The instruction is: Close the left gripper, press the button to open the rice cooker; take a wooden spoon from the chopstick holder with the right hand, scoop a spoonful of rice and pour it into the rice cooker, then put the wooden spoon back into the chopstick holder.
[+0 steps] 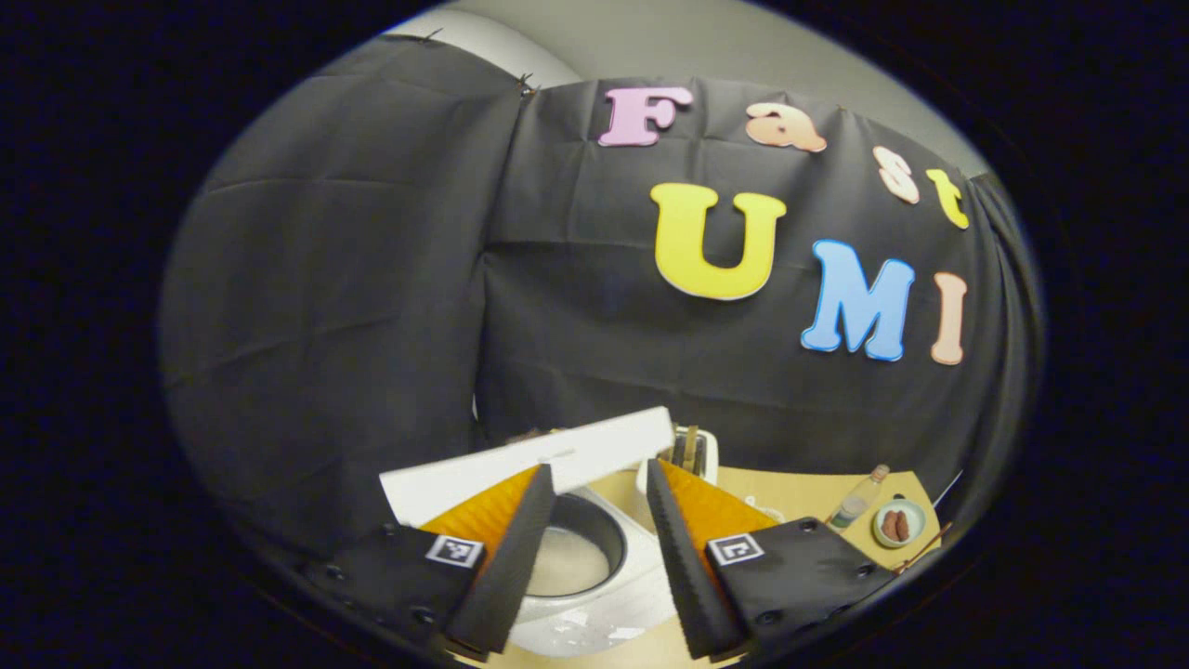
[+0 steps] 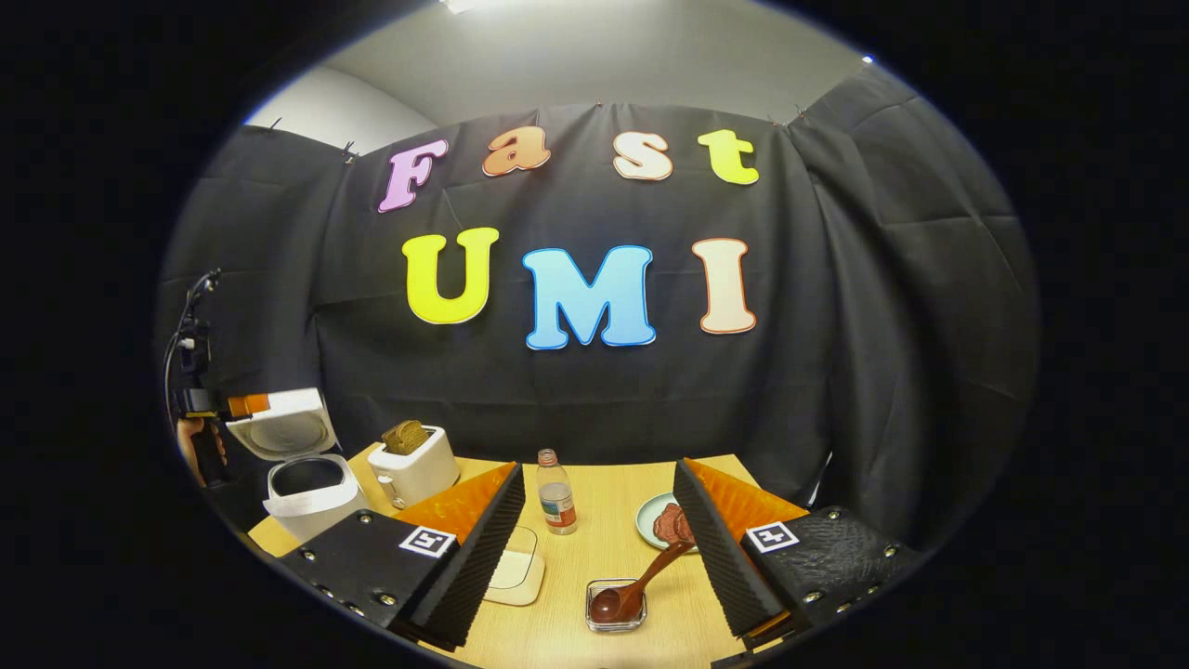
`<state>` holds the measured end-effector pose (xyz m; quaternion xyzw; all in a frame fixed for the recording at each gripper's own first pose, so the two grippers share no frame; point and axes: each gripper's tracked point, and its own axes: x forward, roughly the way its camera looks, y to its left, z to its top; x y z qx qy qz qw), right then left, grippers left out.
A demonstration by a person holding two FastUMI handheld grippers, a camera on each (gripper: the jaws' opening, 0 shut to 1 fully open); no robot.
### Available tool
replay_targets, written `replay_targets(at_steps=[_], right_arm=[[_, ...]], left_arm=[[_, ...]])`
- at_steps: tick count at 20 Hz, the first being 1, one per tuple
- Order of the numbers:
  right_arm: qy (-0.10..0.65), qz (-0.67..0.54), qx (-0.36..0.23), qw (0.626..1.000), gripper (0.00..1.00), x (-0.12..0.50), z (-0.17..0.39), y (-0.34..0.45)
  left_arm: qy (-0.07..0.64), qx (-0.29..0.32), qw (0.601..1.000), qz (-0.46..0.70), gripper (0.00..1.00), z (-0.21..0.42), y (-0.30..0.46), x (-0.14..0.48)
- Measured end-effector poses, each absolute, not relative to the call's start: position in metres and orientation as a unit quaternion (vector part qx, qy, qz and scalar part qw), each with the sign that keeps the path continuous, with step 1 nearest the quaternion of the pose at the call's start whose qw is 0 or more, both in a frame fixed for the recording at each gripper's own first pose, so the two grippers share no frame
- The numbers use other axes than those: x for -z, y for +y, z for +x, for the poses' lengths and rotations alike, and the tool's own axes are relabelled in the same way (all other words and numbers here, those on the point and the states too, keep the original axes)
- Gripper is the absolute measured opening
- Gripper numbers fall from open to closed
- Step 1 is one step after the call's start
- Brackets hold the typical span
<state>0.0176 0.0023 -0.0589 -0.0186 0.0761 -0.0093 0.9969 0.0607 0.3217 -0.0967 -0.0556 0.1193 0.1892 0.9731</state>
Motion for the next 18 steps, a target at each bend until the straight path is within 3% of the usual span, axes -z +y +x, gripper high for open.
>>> replay_targets(at_steps=[1, 2, 8, 12, 13, 14, 15, 18], right_arm=[[0.076, -0.021, 0.009, 0.997, 0.98, 0.06, 0.018, 0.001], [0.075, -0.021, 0.008, 0.997, 0.98, 0.059, 0.018, 0.001], [0.075, -0.023, 0.02, 0.997, 0.98, 0.073, 0.026, -0.017], [0.096, -0.004, 0.035, 0.995, 0.98, 0.097, 0.033, -0.038], [0.1, -0.003, 0.04, 0.994, 0.98, 0.104, 0.035, -0.043], [0.104, -0.007, 0.044, 0.994, 0.98, 0.111, 0.038, -0.049], [0.112, -0.006, 0.048, 0.993, 0.98, 0.121, 0.041, -0.055], [0.144, 0.032, 0.056, 0.988, 0.98, 0.152, 0.052, -0.068]], left_arm=[[0.104, -0.19, 0.975, -0.045, 0.82, 0.054, 0.315, 0.084], [0.092, -0.185, 0.978, -0.035, 0.8, 0.051, 0.309, 0.075], [0.016, -0.132, 0.991, -0.013, 0.93, 0.025, 0.232, 0.024], [-0.004, -0.089, 0.996, -0.006, 0.95, 0.011, 0.181, 0.016], [-0.006, -0.084, 0.996, 0.002, 0.92, 0.009, 0.173, 0.015], [-0.004, -0.079, 0.997, 0.008, 0.99, 0.007, 0.165, 0.016], [-0.001, -0.073, 0.997, 0.013, 0.95, 0.006, 0.158, 0.018], [0.011, -0.05, 0.998, 0.027, 0.99, 0.0, 0.14, 0.026]])
